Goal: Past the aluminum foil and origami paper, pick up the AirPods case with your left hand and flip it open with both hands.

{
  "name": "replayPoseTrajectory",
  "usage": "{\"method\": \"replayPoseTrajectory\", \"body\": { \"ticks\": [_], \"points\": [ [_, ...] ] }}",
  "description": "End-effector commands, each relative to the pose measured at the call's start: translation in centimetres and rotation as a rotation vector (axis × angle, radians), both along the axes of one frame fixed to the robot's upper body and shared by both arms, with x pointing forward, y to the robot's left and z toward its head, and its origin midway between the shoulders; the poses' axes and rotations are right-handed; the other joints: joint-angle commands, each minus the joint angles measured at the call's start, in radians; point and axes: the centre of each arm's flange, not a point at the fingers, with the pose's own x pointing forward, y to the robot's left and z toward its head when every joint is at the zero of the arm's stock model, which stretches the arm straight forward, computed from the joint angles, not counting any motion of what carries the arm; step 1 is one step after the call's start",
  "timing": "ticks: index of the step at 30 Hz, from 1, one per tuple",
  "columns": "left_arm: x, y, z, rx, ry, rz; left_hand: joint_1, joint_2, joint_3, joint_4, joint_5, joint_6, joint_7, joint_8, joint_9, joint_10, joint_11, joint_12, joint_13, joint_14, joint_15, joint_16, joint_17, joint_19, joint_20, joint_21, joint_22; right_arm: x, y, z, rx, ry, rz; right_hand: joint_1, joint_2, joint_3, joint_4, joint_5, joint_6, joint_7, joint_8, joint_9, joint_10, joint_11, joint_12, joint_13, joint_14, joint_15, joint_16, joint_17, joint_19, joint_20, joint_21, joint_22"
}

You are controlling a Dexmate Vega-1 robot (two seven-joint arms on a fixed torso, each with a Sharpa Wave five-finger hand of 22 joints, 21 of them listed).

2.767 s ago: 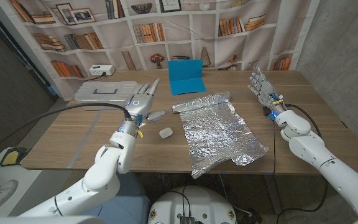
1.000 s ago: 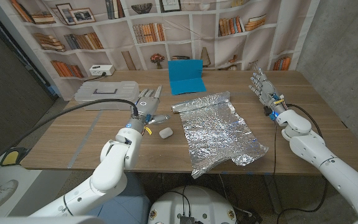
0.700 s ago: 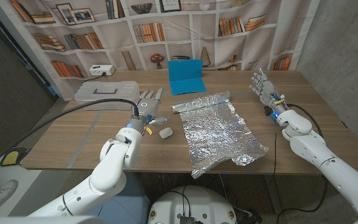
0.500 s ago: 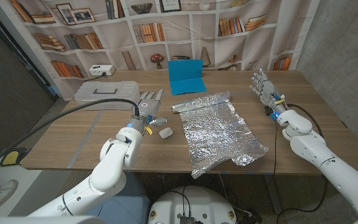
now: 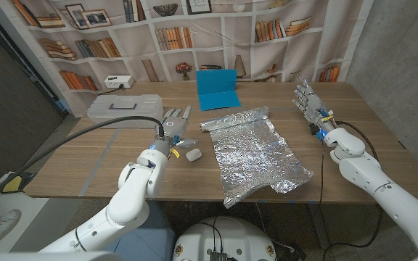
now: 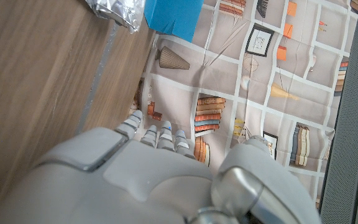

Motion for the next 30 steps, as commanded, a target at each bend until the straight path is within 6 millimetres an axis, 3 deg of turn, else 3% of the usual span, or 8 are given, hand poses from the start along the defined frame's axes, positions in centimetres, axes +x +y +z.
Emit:
{"method": "replayPoseTrajectory", "body": {
  "ticks": [1, 30],
  "points": [
    [-0.1, -0.1, -0.7, -0.016, -0.009, -0.001, -0.001, -0.002, 0.002, 0.006, -0.001, -0.049, 0.004, 0.003, 0.002, 0.015, 0.0, 0.006, 0.004, 0.009, -0.004, 0.01, 0.002, 0.001, 0.007, 0.004, 0.001, 0.3, -0.1, 0.0, 0.006, 0.002, 0.003, 0.01, 0.003, 0.002, -0.005, -0.002, -0.004, -0.005, 0.001, 0.004, -0.003, -0.011, -0.003, 0.006, -0.036, -0.005, -0.002, 0.002, -0.009, 0.0, -0.004, 0.005],
    [0.2, -0.5, -2.1, -0.005, 0.002, 0.018, -0.018, 0.005, -0.006, 0.017, -0.002, -0.055, 0.019, 0.003, 0.002, 0.052, -0.015, 0.016, 0.015, 0.023, -0.009, 0.012, 0.002, 0.006, 0.0, 0.006, 0.002, 0.5, -0.4, -0.1, 0.017, -0.006, 0.004, 0.009, 0.002, 0.007, -0.008, -0.003, -0.007, -0.006, 0.0, 0.004, -0.006, -0.011, -0.004, 0.006, -0.039, -0.004, 0.002, 0.002, -0.011, 0.001, -0.001, 0.005]
  ]
}}
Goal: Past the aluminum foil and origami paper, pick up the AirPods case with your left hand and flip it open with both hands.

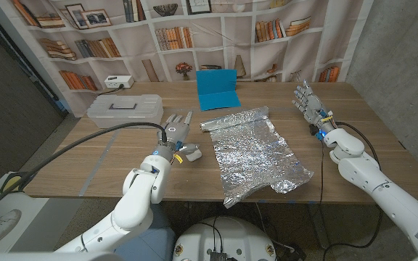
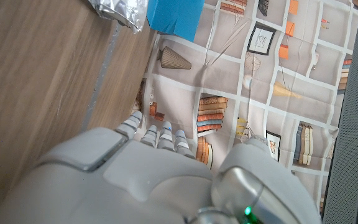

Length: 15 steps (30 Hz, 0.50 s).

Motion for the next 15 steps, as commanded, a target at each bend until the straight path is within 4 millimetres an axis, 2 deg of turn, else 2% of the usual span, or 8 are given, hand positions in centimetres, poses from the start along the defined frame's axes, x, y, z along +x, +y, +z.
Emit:
{"method": "replayPoseTrajectory", "body": {
  "ticks": [1, 3, 10, 15],
  "points": [
    [-0.08, 0.06, -0.58, 0.003, 0.001, 0.012, -0.004, 0.003, 0.001, 0.005, -0.002, -0.051, 0.004, 0.004, 0.002, 0.003, 0.003, 0.007, 0.006, 0.002, 0.005, 0.005, 0.002, 0.006, -0.001, 0.006, 0.002, 0.01, -0.28, 0.04, 0.006, -0.01, -0.001, 0.009, 0.002, 0.003, -0.004, -0.003, -0.007, -0.006, 0.0, 0.004, 0.0, -0.006, 0.0, 0.001, -0.039, -0.004, 0.002, 0.002, -0.006, 0.006, 0.003, 0.005],
    [-0.13, 0.11, -0.64, 0.007, 0.007, 0.019, -0.004, 0.004, 0.001, 0.005, -0.002, -0.051, 0.005, 0.004, 0.002, 0.0, 0.009, 0.005, 0.007, 0.002, 0.005, 0.005, 0.002, 0.006, 0.0, 0.006, 0.002, 0.03, -0.29, -0.02, 0.011, -0.008, -0.001, 0.009, 0.002, 0.003, -0.004, -0.003, -0.007, -0.006, 0.0, 0.004, 0.0, -0.007, 0.0, 0.001, -0.039, -0.005, 0.002, 0.002, -0.006, 0.006, 0.003, 0.005],
    [-0.17, 0.17, -0.63, 0.032, 0.026, 0.039, -0.005, 0.005, 0.001, 0.004, -0.002, -0.053, 0.001, 0.004, 0.002, -0.009, 0.0, 0.0, 0.011, -0.003, 0.003, 0.002, 0.003, 0.005, -0.001, 0.005, 0.002, 0.05, -0.48, -0.33, 0.015, -0.003, -0.002, 0.008, 0.002, 0.004, -0.005, -0.003, -0.007, -0.006, 0.001, 0.004, -0.001, -0.008, 0.0, 0.001, -0.039, -0.005, 0.003, 0.002, -0.006, 0.006, 0.004, 0.005],
    [-0.33, 0.11, -0.62, 0.042, 0.031, 0.049, 0.003, 0.011, 0.005, 0.001, 0.0, -0.056, 0.0, 0.004, 0.002, -0.026, 0.003, -0.008, 0.013, -0.011, 0.005, -0.001, 0.003, 0.003, 0.001, 0.004, 0.002, -0.05, -0.64, -0.44, 0.015, -0.002, -0.002, 0.008, 0.002, 0.005, -0.005, -0.004, -0.006, -0.008, 0.001, 0.004, 0.001, -0.009, 0.001, 0.001, -0.037, -0.006, 0.005, 0.002, -0.006, 0.007, 0.005, 0.005]
  ]
}}
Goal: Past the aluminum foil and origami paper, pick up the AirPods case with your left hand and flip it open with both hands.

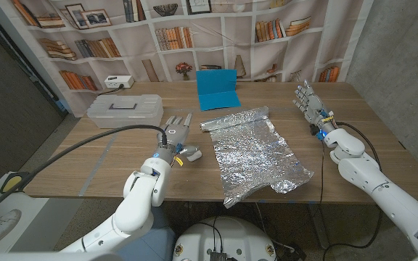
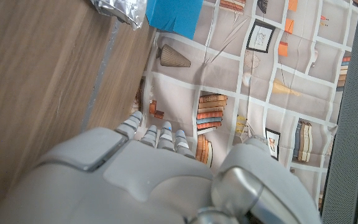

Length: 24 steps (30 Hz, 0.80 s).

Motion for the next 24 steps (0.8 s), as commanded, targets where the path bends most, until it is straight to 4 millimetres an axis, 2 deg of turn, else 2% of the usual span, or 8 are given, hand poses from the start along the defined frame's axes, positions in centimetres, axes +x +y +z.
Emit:
{"method": "replayPoseTrajectory", "body": {
  "ticks": [1, 12, 19, 24],
  "points": [
    [-0.3, 0.0, 0.0, 0.026, 0.019, 0.024, 0.004, 0.012, 0.006, 0.0, 0.0, -0.057, -0.001, 0.004, 0.002, -0.007, 0.0, -0.006, 0.004, -0.005, 0.0, -0.001, 0.003, 0.002, 0.002, 0.004, 0.002, -0.1, -0.4, -0.4, 0.005, 0.002, -0.001, 0.008, 0.001, 0.001, -0.001, -0.004, -0.006, -0.008, 0.001, 0.005, 0.001, -0.009, 0.001, 0.001, -0.037, -0.006, 0.005, 0.002, -0.006, 0.007, 0.005, 0.005],
    [-0.1, 0.0, -0.1, 0.03, 0.026, 0.035, 0.009, 0.017, 0.009, -0.002, 0.0, -0.055, -0.001, 0.005, 0.002, 0.001, -0.001, -0.004, 0.007, -0.003, -0.005, 0.001, 0.003, 0.001, 0.003, 0.004, 0.002, -0.5, -0.4, -0.8, 0.01, 0.003, -0.002, 0.0, -0.001, -0.001, 0.002, -0.005, -0.004, -0.007, 0.002, 0.005, 0.003, -0.009, 0.001, 0.001, -0.035, -0.014, 0.007, 0.003, -0.004, 0.007, 0.006, 0.005],
    [0.0, 0.1, -0.9, 0.022, 0.029, 0.039, 0.008, 0.017, 0.008, -0.001, -0.001, -0.05, 0.001, 0.007, 0.002, 0.002, -0.001, -0.004, 0.009, -0.001, -0.006, 0.001, 0.002, 0.003, 0.002, 0.005, 0.002, -0.8, -0.4, -1.1, 0.017, 0.005, -0.007, -0.002, -0.003, -0.001, 0.002, -0.005, -0.004, -0.008, 0.002, 0.005, 0.003, -0.01, 0.001, 0.001, -0.036, -0.015, 0.007, 0.003, -0.003, 0.008, 0.007, 0.005],
    [-0.2, 0.2, -1.4, 0.016, 0.025, 0.044, 0.005, 0.014, 0.005, -0.001, -0.001, -0.039, 0.002, 0.011, 0.002, 0.009, -0.005, -0.003, 0.013, -0.006, -0.027, 0.0, 0.002, 0.016, -0.026, 0.009, 0.002, -1.0, -0.5, -1.3, 0.021, 0.007, -0.009, -0.002, -0.003, 0.0, 0.001, -0.005, -0.003, -0.009, 0.002, 0.005, 0.003, -0.008, 0.001, 0.001, -0.035, -0.015, 0.008, 0.003, -0.002, 0.008, 0.007, 0.005]
  ]
}}
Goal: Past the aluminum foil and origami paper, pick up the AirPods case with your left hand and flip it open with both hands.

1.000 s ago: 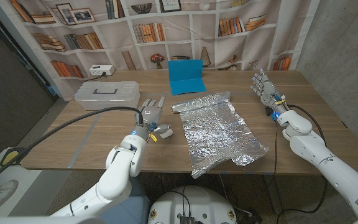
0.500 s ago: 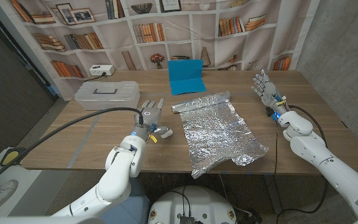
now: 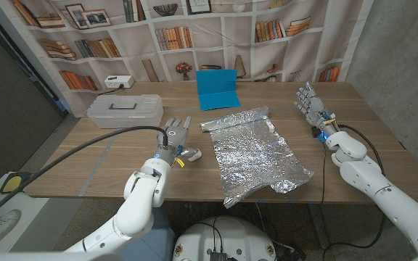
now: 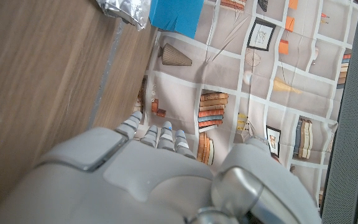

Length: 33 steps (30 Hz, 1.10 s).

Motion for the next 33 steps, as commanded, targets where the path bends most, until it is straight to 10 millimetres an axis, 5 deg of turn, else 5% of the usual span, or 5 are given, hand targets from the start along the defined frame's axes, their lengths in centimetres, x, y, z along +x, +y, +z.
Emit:
{"method": "replayPoseTrajectory", "body": {
  "ticks": [1, 33],
  "points": [
    [-0.1, 0.2, -1.1, -0.008, 0.0, 0.013, -0.004, 0.005, 0.002, 0.002, -0.001, -0.037, 0.004, 0.007, 0.002, 0.012, -0.005, -0.001, 0.004, 0.001, -0.021, -0.001, 0.002, 0.009, -0.02, 0.008, 0.002, -0.4, -0.1, -0.5, 0.008, 0.004, -0.008, -0.002, -0.003, 0.0, 0.001, -0.001, -0.001, -0.007, 0.002, 0.005, -0.002, -0.003, 0.002, 0.001, -0.035, -0.004, 0.003, 0.002, -0.002, 0.008, 0.007, 0.005],
    [-0.8, 0.4, -3.2, -0.062, -0.026, 0.084, -0.005, 0.008, 0.0, 0.003, -0.001, -0.013, 0.024, 0.012, 0.002, 0.012, -0.004, -0.006, 0.012, -0.003, -0.01, -0.001, 0.001, 0.011, -0.013, 0.006, 0.001, -0.3, -0.4, -0.5, 0.015, 0.01, 0.003, -0.004, -0.003, 0.005, -0.001, 0.0, 0.007, -0.009, 0.005, 0.005, 0.0, -0.006, 0.002, 0.001, -0.032, -0.004, 0.005, 0.002, 0.0, 0.008, 0.008, 0.005]
  ]
}}
